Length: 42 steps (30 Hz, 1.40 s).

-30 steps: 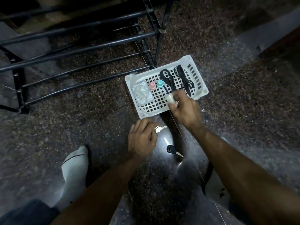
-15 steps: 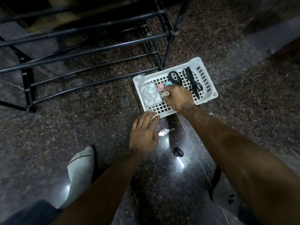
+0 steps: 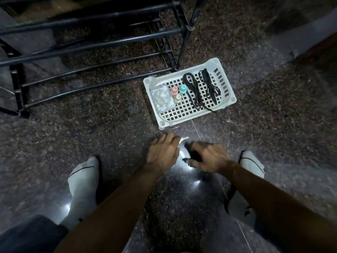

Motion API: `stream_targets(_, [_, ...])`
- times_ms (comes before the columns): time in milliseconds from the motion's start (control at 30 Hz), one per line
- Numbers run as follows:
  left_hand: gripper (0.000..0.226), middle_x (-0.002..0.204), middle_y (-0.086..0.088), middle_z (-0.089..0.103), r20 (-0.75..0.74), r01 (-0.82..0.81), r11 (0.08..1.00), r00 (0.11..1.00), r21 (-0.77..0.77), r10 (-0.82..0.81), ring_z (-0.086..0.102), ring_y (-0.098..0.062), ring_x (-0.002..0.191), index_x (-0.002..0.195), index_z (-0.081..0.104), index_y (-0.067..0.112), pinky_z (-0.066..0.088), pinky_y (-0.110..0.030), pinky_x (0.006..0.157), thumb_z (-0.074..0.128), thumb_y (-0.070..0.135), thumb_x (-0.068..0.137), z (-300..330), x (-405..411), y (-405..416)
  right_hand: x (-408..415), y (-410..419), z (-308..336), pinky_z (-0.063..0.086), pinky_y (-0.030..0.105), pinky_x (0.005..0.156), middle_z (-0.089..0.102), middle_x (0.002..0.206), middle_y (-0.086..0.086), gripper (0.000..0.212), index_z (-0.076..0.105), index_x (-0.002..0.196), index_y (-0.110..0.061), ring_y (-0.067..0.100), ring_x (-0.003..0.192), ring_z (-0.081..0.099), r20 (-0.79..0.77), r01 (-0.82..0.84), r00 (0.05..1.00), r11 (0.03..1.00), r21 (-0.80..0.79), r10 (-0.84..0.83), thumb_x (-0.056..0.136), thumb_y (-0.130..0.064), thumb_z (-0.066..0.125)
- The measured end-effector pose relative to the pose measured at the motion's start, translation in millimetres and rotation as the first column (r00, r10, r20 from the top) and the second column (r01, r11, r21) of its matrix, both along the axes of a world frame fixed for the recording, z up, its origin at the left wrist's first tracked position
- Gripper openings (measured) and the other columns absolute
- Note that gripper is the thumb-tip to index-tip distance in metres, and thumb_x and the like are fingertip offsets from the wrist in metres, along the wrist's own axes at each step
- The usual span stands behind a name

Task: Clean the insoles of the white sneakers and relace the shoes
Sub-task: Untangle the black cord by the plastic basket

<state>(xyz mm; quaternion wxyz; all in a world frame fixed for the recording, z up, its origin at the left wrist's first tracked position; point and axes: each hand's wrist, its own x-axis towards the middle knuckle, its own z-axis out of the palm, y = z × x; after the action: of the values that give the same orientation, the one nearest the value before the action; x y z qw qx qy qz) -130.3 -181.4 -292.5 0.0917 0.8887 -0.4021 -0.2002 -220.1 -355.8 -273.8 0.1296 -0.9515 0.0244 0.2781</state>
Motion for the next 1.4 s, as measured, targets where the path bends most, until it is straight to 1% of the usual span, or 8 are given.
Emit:
stream_targets(133, [0.048,0.135,-0.004,0.040,0.001,-0.106,0.985,0.994,0.134,0.107,0.040,-0.026,0.122,0.142,0.033,0.024,0.041,-0.042,0.096,0.046,0.039,0.098,-6,-5,-13,-23,9,-18,0.049,0.039,0.082,0.046,0.137,-0.002,0.060,0.032,0.141,-0.030,0.028,0.111,0.059,-0.044,0.009,0.999,1.000,-0.023,-0.010,0.090,-0.056,0.050])
stream_targets(367, [0.033,0.140,-0.005,0.042,-0.081,-0.148,0.977,0.983,0.155,0.162,0.037,-0.025,0.129,0.130,0.045,0.019,0.049,-0.043,0.091,0.049,0.027,0.099,-10,5,-23,-28,22,-35,0.046,0.033,0.079,0.056,0.123,-0.005,0.043,0.047,0.125,-0.030,0.025,0.099,0.062,0.024,0.206,0.978,0.975,0.088,-0.209,0.087,-0.048,0.054])
stream_targets(533, [0.010,0.111,-0.001,0.060,-0.226,-0.258,0.965,0.943,-0.040,0.243,0.057,-0.023,0.104,0.105,0.057,0.021,0.051,-0.036,0.078,0.052,0.025,0.097,1,-1,-4,-11,17,-24,0.045,0.025,0.070,0.070,0.103,-0.001,0.031,0.061,0.105,-0.031,0.026,0.091,0.065,0.070,0.607,0.756,0.737,0.297,-0.651,0.078,-0.042,0.071])
stream_targets(667, [0.003,0.089,0.003,0.068,-0.310,-0.372,0.863,0.911,-0.341,0.271,0.064,-0.019,0.077,0.091,0.062,0.022,0.054,-0.036,0.067,0.062,0.020,0.089,12,-6,9,18,7,-5,0.056,0.036,0.069,0.069,0.083,-0.002,0.021,0.059,0.092,-0.027,0.020,0.076,0.066,0.116,0.642,0.626,0.594,0.484,-0.771,0.081,-0.037,0.073])
stream_targets(800, [0.002,0.079,0.005,0.070,-0.374,-0.510,0.691,0.857,-0.513,0.355,0.066,-0.014,0.067,0.091,0.064,0.020,0.054,-0.027,0.061,0.065,0.019,0.091,34,8,-1,59,-6,21,0.051,0.028,0.061,0.063,0.075,-0.009,0.021,0.059,0.097,-0.022,0.008,0.066,0.062,0.206,0.584,0.584,0.583,0.565,-0.785,0.084,-0.031,0.072])
stream_targets(967, [0.008,0.076,0.011,0.066,-0.562,-0.749,0.529,0.656,-0.399,0.505,0.062,0.000,0.069,0.085,0.064,0.019,0.052,-0.016,0.065,0.071,0.016,0.087,52,54,-32,106,-22,30,0.055,0.035,0.071,0.067,0.094,0.000,0.031,0.062,0.107,-0.020,0.018,0.081,0.064,0.187,0.651,0.587,0.596,0.470,-0.788,0.085,-0.039,0.070])
stream_targets(1233, [0.004,0.084,0.002,0.072,-0.439,-0.648,0.723,0.736,-0.239,0.515,0.067,-0.011,0.074,0.088,0.072,0.017,0.053,-0.020,0.071,0.073,0.017,0.084,53,96,-53,141,-28,19,0.049,0.029,0.062,0.066,0.073,0.002,0.031,0.068,0.081,-0.013,0.021,0.069,0.065,0.141,0.704,0.661,0.674,0.226,-0.737,0.084,-0.043,0.070])
stream_targets(1400, [0.010,0.101,0.002,0.073,-0.227,-0.428,0.904,0.881,-0.007,0.416,0.066,-0.016,0.085,0.098,0.071,0.026,0.055,-0.028,0.077,0.064,0.025,0.092,53,91,-58,137,-26,17,0.046,0.024,0.059,0.070,0.089,-0.002,0.015,0.069,0.099,-0.018,0.015,0.069,0.061,0.162,0.593,0.790,0.804,0.041,-0.591,0.091,-0.030,0.064])
